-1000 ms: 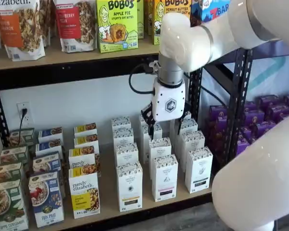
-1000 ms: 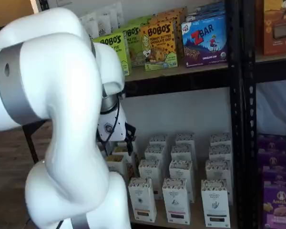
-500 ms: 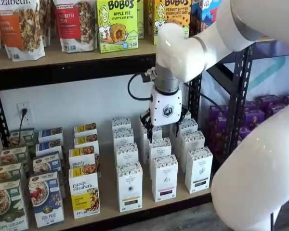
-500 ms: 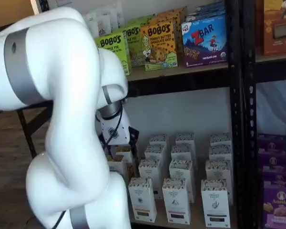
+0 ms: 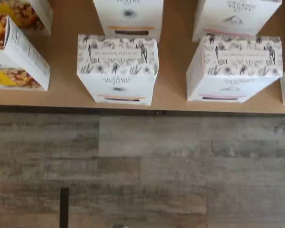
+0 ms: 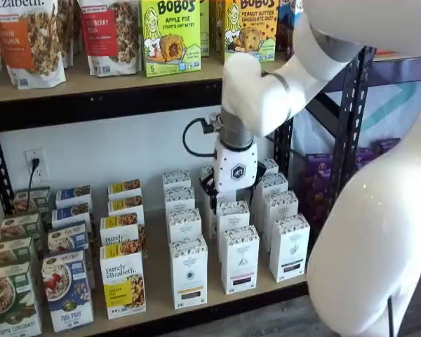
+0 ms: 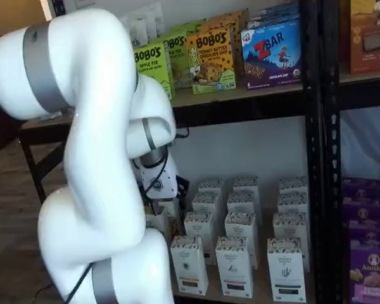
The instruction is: Pick up the white box with a yellow strip in the middle, on the bottom shelf, the fourth box from the left
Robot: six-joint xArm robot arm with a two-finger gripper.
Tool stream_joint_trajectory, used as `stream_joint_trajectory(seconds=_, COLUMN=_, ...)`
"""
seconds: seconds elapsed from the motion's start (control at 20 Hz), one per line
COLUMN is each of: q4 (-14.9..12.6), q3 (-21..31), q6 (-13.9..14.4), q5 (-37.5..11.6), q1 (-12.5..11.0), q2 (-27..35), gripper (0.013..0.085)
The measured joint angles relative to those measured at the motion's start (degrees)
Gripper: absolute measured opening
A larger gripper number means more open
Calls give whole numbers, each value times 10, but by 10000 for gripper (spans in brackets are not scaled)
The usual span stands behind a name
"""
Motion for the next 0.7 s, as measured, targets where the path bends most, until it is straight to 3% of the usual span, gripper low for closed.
stream_joint_trajectory(seconds=0.4, q4=-3, q3=-24, q6=4, q5=-70, q1=-2, q2=86, gripper=850)
stream_joint_trajectory(seconds=0.7, q4=-12, q3=-48, q6=15, q5=-94, q1=0, q2=141, gripper=850)
